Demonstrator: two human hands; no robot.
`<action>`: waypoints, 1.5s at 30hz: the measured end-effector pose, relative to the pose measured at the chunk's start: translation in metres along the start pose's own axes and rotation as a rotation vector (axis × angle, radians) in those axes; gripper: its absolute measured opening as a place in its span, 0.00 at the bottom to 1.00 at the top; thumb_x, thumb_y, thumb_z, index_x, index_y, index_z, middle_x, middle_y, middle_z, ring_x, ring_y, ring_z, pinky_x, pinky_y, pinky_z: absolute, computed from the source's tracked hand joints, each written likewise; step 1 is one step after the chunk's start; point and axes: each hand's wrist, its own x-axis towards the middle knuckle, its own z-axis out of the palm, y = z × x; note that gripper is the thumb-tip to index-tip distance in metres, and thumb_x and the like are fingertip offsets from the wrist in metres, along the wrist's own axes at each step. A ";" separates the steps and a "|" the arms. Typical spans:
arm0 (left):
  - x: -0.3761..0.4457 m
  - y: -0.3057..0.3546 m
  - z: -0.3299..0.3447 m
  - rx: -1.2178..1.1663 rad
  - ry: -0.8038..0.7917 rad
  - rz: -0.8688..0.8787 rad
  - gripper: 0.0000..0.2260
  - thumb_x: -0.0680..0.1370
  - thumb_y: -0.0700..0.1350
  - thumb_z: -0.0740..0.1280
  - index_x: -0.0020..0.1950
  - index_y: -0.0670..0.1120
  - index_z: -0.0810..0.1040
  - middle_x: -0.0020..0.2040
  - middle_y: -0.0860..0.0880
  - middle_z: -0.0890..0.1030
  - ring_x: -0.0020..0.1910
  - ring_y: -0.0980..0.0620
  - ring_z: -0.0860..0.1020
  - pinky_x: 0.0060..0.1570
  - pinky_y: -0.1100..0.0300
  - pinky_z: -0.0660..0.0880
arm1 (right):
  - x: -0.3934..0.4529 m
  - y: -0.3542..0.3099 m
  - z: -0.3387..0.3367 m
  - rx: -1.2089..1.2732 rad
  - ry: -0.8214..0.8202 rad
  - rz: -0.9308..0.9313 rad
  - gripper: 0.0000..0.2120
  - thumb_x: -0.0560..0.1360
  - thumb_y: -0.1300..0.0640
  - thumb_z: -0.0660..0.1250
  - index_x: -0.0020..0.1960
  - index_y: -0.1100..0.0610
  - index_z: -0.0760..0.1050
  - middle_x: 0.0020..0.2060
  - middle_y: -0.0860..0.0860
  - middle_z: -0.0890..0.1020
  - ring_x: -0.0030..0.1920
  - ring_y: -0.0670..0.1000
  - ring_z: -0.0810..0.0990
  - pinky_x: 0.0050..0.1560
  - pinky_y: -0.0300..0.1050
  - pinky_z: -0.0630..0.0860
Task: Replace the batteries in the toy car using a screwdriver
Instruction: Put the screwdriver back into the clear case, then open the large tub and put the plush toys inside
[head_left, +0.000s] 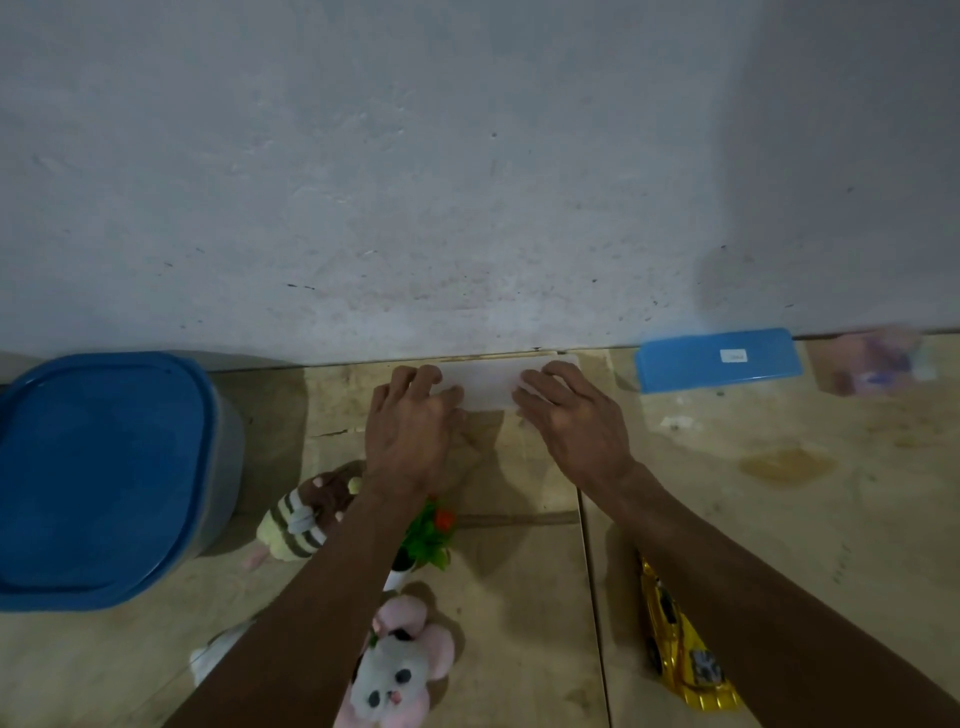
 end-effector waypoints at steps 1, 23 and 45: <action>0.003 0.000 0.000 0.002 -0.003 -0.007 0.10 0.70 0.43 0.78 0.50 0.47 0.87 0.55 0.43 0.82 0.56 0.38 0.78 0.48 0.46 0.78 | 0.002 0.000 0.001 -0.003 0.002 0.008 0.16 0.69 0.64 0.78 0.56 0.57 0.84 0.57 0.52 0.84 0.58 0.57 0.82 0.44 0.48 0.81; -0.026 0.009 -0.055 -0.127 -0.205 -0.134 0.20 0.82 0.46 0.60 0.75 0.53 0.71 0.74 0.49 0.70 0.72 0.43 0.67 0.68 0.43 0.65 | 0.009 -0.043 -0.049 0.372 -0.308 0.367 0.26 0.77 0.63 0.65 0.75 0.55 0.68 0.76 0.56 0.66 0.75 0.57 0.65 0.71 0.56 0.69; -0.261 -0.179 -0.129 -0.490 0.269 -0.714 0.20 0.78 0.42 0.72 0.69 0.39 0.76 0.64 0.38 0.79 0.63 0.38 0.77 0.61 0.45 0.75 | 0.024 -0.322 -0.087 0.939 -0.209 0.527 0.12 0.80 0.58 0.65 0.63 0.57 0.78 0.53 0.52 0.83 0.55 0.53 0.82 0.53 0.42 0.76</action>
